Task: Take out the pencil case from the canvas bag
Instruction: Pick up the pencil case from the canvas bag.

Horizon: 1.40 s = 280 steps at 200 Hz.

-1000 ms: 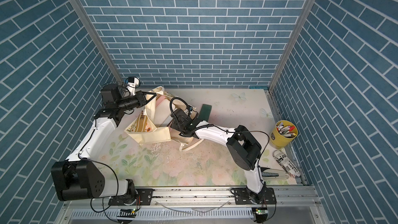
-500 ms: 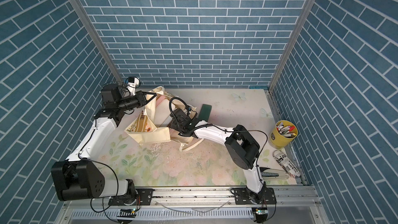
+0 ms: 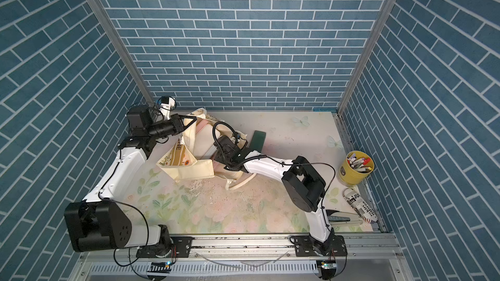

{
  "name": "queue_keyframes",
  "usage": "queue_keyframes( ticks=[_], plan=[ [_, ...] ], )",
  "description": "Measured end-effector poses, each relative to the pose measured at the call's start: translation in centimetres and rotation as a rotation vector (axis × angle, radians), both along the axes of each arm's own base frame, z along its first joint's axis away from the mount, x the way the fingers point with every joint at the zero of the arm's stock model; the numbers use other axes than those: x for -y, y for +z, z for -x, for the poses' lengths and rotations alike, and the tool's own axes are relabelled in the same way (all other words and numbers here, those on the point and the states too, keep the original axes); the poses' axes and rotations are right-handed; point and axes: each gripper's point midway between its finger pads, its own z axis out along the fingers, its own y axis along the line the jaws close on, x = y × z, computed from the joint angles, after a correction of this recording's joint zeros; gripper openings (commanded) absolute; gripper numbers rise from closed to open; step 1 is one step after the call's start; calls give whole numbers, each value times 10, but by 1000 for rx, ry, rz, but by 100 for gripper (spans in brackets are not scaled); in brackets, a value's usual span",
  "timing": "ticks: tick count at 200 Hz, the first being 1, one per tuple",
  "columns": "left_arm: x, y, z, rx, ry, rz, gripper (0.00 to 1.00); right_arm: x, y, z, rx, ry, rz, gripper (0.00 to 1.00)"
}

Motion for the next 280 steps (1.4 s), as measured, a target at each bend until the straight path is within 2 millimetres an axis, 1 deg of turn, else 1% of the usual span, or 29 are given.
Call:
queue_keyframes(
  ticks=[44, 92, 111, 127, 151, 204, 226, 280],
  plan=[
    [0, 0, 0, 0, 0, 0, 0, 0, -2, -3, -12, -12, -14, 45],
    [1, 0, 0, 0, -2, 0, 0, -1, -2, -4, -21, -26, -28, 38],
    [1, 0, 0, 0, -2, 0, 0, -1, -2, -5, -27, -38, -37, 39],
    [1, 0, 0, 0, -2, 0, 0, -1, -2, -5, -29, -42, -41, 44],
    [1, 0, 0, 0, -2, 0, 0, -1, -2, -5, -31, -45, -42, 43],
    [1, 0, 0, 0, -3, 0, 0, -1, -3, -6, -48, -60, -56, 35],
    [1, 0, 0, 0, -3, 0, 0, 1, -2, -9, -61, -87, -77, 31],
    [1, 0, 0, 0, -3, 0, 0, 1, -1, -12, -60, -95, -88, 27]
  ],
)
